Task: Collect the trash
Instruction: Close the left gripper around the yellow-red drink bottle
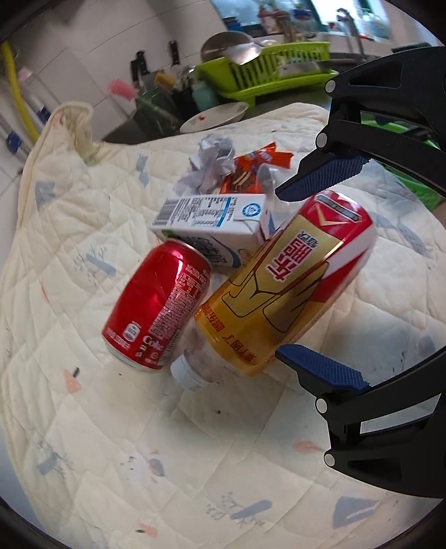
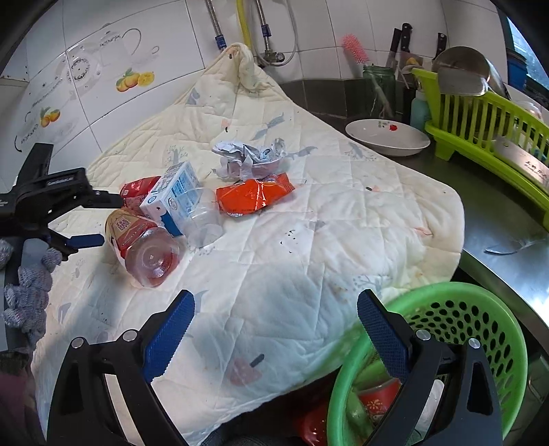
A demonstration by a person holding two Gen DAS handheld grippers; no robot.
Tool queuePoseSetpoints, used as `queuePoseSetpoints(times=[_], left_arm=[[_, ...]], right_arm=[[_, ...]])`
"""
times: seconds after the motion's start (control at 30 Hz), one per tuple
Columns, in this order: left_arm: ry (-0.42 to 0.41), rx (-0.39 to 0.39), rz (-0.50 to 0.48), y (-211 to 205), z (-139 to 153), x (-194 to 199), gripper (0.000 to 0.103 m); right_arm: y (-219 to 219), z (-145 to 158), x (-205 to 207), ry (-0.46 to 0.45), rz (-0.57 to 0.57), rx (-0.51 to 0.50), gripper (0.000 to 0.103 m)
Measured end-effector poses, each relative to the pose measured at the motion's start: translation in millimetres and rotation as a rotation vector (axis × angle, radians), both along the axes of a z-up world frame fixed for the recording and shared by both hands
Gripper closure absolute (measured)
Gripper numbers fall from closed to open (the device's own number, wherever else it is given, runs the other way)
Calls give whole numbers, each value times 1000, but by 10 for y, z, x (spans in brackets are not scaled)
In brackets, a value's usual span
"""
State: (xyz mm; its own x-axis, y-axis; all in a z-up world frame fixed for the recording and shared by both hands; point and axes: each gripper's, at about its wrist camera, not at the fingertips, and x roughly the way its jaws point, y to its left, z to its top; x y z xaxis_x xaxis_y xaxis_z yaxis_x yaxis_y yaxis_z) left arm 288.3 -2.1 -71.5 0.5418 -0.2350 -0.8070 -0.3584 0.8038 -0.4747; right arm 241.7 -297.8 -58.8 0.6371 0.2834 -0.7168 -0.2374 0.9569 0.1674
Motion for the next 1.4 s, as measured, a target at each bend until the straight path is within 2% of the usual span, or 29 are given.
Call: queuePoseSetpoints(times=[0.3,0.73,0.97,1.1,1.13,1.2,1.4], left_arm=[[74,-17,88,51,-208,83,17],[120,-140,210,126,-430,119,15],[157,-165,252,119,-521,150,14],[146,-137,236,88,-506,166,15],[129,-145,229,92,-494,148,21],[121,-146,215,89,-481,144,22],[123,-140,130,122,-461,45,23]], right_arm=[[34,-75,119,14,12,0,10],[46,-146,173,29,22,-3,10],[30,-179,188,36,22,-4,10],[19,-199,197,38,22,-8,10],[10,-201,199,39,20,-6,10],[7,-195,196,37,17,-2,10],[86,-158,192,33,32,9,19]])
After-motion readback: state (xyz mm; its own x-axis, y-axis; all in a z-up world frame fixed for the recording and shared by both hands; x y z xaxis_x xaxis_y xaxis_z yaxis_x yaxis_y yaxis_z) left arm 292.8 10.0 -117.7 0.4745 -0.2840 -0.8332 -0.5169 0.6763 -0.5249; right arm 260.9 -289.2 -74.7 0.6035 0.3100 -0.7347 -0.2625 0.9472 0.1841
